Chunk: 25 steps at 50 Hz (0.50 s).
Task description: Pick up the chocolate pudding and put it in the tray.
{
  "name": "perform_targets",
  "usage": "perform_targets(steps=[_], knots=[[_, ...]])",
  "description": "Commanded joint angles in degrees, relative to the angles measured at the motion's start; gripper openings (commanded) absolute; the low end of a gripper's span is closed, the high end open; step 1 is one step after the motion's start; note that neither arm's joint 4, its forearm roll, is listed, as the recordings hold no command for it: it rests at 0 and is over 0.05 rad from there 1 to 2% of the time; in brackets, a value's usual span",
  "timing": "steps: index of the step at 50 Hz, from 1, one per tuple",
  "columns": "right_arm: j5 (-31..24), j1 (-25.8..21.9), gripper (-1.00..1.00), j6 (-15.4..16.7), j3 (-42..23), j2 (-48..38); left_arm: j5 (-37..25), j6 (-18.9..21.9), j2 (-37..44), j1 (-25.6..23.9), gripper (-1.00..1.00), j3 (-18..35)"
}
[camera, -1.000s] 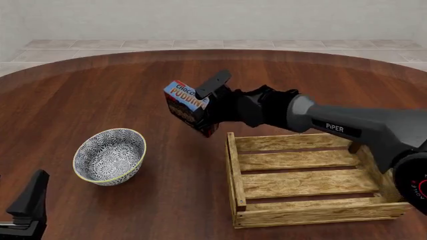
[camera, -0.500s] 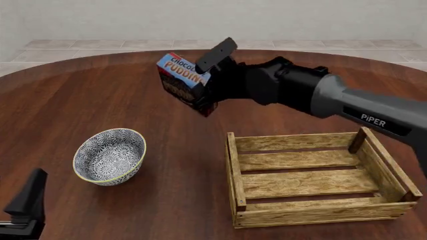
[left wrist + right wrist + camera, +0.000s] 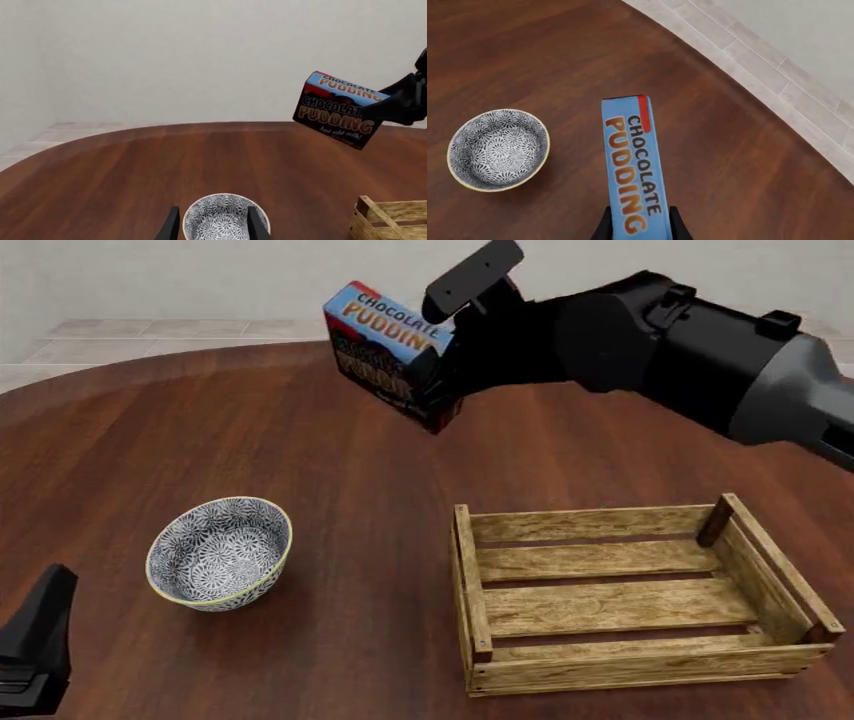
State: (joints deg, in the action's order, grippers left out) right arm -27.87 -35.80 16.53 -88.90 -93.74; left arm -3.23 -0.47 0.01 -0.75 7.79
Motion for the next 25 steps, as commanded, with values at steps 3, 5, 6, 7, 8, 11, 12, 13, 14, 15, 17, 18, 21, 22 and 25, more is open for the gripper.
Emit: perform_targets(steps=[3,5,6,7,8,11,12,13,14,15,17,18,21,22,25], knots=[[-3.6,1.4,-1.00,-0.7,-0.3,4.7,0.5,-0.5,0.0,-0.5,1.00,-0.1],[-3.8,1.7,-1.00,-0.6,0.0,5.4,0.8,-0.5,0.0,-0.6,1.00,-0.3],[-3.9,1.8,-1.00,-0.6,0.3,5.8,0.9,-0.6,0.0,-0.6,1.00,-0.3],[-4.0,1.9,-1.00,-0.5,0.7,6.4,1.1,-0.6,0.0,-0.6,1.00,-0.4],[-4.1,1.9,-1.00,-0.6,0.9,6.7,1.2,-0.7,0.0,-0.6,1.00,-0.5],[-4.1,2.3,-1.00,-0.5,1.9,8.0,1.4,-0.7,0.0,-0.8,1.00,-0.7],[-4.1,2.3,-1.00,-0.5,1.9,8.0,1.4,-0.7,0.0,-0.8,1.00,-0.7],[-4.2,2.4,-1.00,-0.5,2.9,9.1,1.6,-0.9,0.0,-0.8,1.00,-0.8],[-4.1,2.4,-1.00,-0.5,2.9,9.1,1.6,-0.9,0.0,-0.8,1.00,-0.8],[-4.2,2.4,-1.00,-0.5,3.2,9.5,1.6,-0.8,0.0,-0.8,1.00,-0.8],[-4.3,2.8,-1.00,-0.4,3.7,10.3,1.6,-0.9,0.0,-0.9,1.00,-0.8],[-4.4,2.9,-1.00,-0.6,3.9,10.6,1.5,-0.9,0.0,-0.9,1.00,-0.7],[-4.6,3.3,-1.00,-1.2,4.3,12.0,1.3,-0.9,0.0,-1.0,1.00,-0.4],[-4.6,3.3,-1.00,-1.2,4.3,12.0,1.3,-0.9,0.0,-1.0,1.00,-0.4],[-4.8,3.7,-1.00,-1.6,5.0,13.2,1.1,-0.8,0.0,-1.1,1.00,-0.2]])
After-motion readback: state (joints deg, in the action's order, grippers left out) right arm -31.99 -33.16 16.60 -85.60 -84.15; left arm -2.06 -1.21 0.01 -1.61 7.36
